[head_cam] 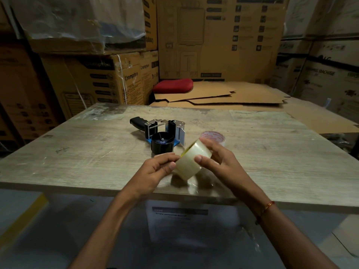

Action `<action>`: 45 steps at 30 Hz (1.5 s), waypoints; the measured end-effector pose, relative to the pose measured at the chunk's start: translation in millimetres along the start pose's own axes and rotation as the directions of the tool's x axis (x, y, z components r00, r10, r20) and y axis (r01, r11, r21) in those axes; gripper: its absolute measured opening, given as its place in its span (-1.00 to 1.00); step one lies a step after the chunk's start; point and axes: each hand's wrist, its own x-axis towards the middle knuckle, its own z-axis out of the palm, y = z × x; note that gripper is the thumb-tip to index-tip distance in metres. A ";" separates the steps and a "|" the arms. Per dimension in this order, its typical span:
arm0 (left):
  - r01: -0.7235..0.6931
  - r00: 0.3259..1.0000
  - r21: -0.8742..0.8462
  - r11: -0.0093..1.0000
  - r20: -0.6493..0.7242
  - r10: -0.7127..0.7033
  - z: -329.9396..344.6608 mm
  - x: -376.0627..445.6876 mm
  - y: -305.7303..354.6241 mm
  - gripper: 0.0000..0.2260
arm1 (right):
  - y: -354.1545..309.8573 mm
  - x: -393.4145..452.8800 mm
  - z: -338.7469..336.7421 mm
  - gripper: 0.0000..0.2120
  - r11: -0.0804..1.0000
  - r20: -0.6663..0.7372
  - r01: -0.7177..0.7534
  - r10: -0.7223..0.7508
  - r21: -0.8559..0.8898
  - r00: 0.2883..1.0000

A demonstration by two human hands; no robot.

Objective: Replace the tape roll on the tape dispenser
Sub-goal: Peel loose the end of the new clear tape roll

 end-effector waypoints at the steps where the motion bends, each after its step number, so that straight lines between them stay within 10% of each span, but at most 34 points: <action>1: 0.006 1.000 0.021 1.000 -0.018 -0.006 -0.2 0.0 2.2 -0.74 | 0.8 -1.5 1.2 -0.30 0.999 -0.036 0.021 -0.022 -0.030 0.999; 9: 0.015 0.997 0.077 0.997 -0.078 -0.009 19.7 9.8 30.4 -0.74 | -3.5 -6.0 21.5 -0.32 0.807 -0.050 0.387 -0.454 -0.446 0.890; 14: 0.007 0.996 0.006 1.000 -0.089 -0.006 17.2 6.7 31.4 -0.79 | -1.1 -8.3 14.9 -0.47 0.940 -0.145 0.295 -0.321 -0.172 0.936; 27: -0.028 0.988 0.014 1.000 -0.150 0.030 19.4 4.7 37.5 -0.51 | -12.1 -12.6 27.1 -0.68 0.927 -0.166 0.326 -0.357 -0.187 0.919; 36: 0.027 0.998 0.162 0.986 0.051 -0.036 -2.0 20.2 45.6 -0.59 | -26.1 -2.6 -24.2 -0.51 0.967 0.179 0.114 -0.074 -0.228 0.981; 45: -0.031 0.874 0.415 0.909 -0.431 0.226 30.2 31.6 37.1 -0.88 | -8.5 5.1 -5.6 -0.54 0.952 0.029 0.180 -0.178 -0.248 0.984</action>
